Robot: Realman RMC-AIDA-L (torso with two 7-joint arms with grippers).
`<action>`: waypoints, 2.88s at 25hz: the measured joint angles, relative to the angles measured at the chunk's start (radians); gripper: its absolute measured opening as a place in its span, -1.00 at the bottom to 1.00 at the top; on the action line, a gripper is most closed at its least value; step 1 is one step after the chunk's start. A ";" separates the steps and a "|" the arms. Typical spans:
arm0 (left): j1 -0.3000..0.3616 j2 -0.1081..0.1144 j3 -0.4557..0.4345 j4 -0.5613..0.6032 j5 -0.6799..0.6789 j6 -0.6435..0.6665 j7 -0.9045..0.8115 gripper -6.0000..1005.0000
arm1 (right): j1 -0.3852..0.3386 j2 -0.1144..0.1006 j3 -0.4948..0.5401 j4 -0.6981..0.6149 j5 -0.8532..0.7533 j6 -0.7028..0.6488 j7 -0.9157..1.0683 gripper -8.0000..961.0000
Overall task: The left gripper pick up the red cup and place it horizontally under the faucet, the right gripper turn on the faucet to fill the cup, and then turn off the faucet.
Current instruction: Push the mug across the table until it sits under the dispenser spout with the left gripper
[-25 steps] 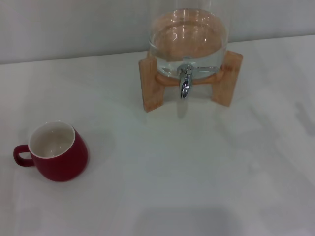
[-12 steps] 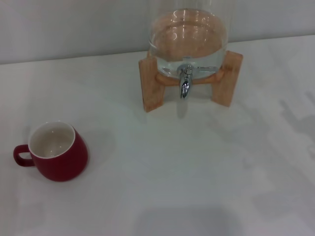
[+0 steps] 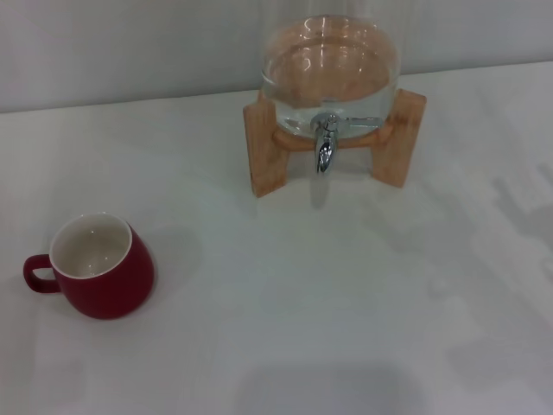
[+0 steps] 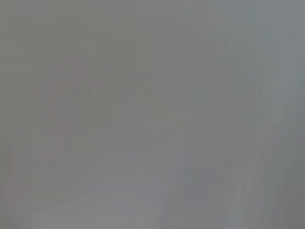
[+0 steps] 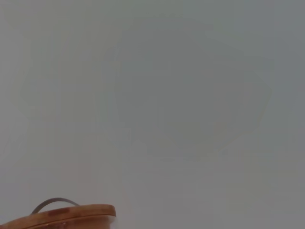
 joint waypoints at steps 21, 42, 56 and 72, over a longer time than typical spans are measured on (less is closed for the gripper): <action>0.057 -0.005 0.067 -0.008 0.111 -0.001 -0.001 0.76 | -0.001 0.000 -0.026 0.006 0.000 -0.006 0.005 0.76; 0.100 -0.010 0.156 -0.013 0.133 0.001 -0.008 0.76 | 0.008 0.001 -0.028 0.006 0.000 -0.005 0.008 0.76; 0.101 -0.010 0.186 -0.013 0.133 0.017 -0.018 0.76 | 0.009 0.002 -0.027 0.006 0.000 -0.012 0.008 0.76; 0.100 -0.009 0.192 -0.036 0.133 0.062 -0.016 0.76 | 0.007 0.001 -0.029 0.006 0.000 -0.018 0.008 0.76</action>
